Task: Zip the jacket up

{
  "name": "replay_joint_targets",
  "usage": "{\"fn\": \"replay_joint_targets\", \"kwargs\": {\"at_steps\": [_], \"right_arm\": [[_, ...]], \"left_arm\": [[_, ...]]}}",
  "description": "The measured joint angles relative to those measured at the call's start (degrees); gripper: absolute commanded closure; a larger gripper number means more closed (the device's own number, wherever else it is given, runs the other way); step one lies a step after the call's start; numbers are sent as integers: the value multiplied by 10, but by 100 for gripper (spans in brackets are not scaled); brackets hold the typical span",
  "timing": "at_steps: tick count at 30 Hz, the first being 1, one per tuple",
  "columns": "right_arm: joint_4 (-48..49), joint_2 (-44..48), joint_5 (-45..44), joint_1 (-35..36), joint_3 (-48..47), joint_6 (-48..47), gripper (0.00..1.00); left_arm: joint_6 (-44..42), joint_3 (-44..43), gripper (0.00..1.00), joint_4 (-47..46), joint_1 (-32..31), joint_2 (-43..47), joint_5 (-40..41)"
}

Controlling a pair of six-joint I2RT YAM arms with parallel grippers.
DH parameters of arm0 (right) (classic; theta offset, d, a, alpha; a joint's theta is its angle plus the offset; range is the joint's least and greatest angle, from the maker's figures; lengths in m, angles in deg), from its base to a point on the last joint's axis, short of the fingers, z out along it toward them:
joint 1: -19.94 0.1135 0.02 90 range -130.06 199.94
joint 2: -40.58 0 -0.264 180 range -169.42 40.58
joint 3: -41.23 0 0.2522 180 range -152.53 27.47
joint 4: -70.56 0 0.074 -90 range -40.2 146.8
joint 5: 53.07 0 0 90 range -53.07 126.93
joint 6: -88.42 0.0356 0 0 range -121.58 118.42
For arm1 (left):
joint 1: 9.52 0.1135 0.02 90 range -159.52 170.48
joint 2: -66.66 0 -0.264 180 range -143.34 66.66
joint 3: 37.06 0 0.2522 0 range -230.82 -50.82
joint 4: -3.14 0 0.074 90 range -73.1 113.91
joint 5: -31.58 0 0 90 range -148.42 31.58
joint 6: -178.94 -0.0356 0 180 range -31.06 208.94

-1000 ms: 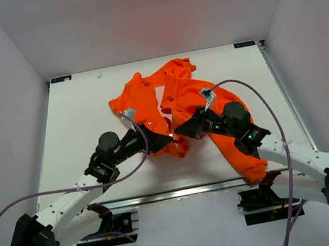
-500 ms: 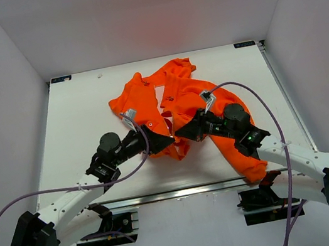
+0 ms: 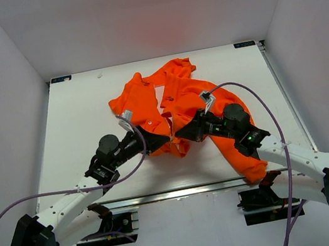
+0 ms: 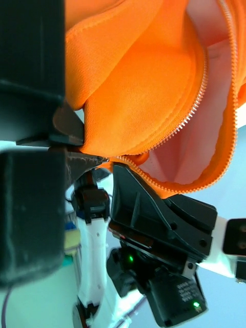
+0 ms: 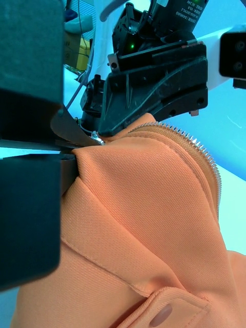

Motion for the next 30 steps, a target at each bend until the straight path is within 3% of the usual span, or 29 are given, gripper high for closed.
{"fn": "replay_joint_targets", "kwargs": {"at_steps": [28,30], "right_arm": [[-67,-28,-30,4,-32,8,100],[-77,-29,-25,2,-32,7,89]], "left_arm": [[-43,0,100,37,3,-2,-29],[-31,5,100,25,2,-10,-31]]}}
